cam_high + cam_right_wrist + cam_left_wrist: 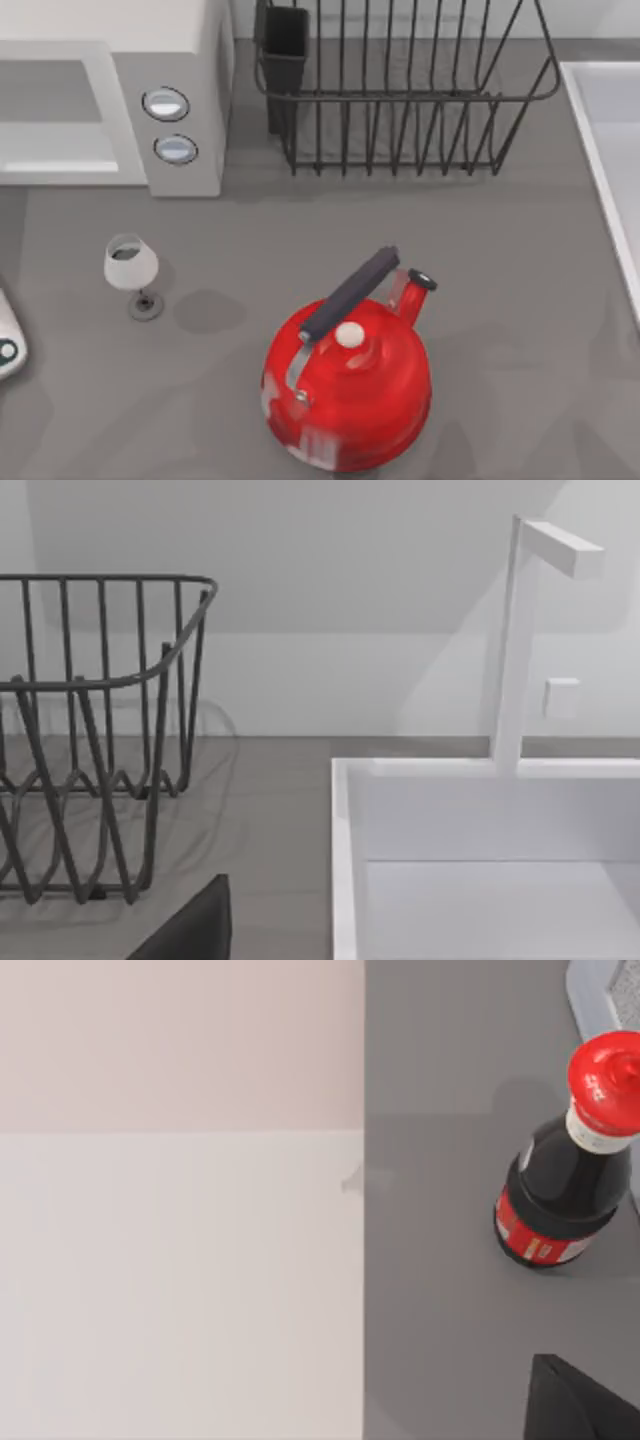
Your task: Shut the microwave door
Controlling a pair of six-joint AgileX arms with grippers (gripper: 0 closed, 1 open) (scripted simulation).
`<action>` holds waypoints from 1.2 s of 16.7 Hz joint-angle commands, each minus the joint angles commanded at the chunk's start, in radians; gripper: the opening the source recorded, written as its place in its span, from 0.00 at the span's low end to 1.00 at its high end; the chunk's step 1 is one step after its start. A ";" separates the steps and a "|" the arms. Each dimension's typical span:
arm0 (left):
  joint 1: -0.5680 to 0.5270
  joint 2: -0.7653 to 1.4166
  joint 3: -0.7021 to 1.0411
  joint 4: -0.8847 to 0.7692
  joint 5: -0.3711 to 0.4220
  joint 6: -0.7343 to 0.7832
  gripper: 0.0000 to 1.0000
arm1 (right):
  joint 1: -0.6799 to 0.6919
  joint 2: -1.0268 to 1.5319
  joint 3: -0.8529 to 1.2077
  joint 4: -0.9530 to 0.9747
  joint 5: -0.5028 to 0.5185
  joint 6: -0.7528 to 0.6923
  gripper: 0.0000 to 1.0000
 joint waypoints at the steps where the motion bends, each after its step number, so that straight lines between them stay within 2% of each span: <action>1: 0.018 0.043 0.039 -0.030 0.023 0.020 0.00 | 0.000 0.000 0.000 0.000 0.000 0.000 1.00; 4: 0.038 0.111 0.103 -0.083 0.061 0.049 0.00 | 0.000 0.000 0.000 0.000 0.000 0.000 1.00; 11: 0.034 0.118 0.091 -0.068 0.061 0.051 0.00 | 0.000 0.000 0.000 0.000 0.000 0.000 1.00; 20: 0.041 0.238 -0.149 0.295 0.066 0.056 0.00 | 0.000 0.000 0.000 0.000 0.000 0.000 1.00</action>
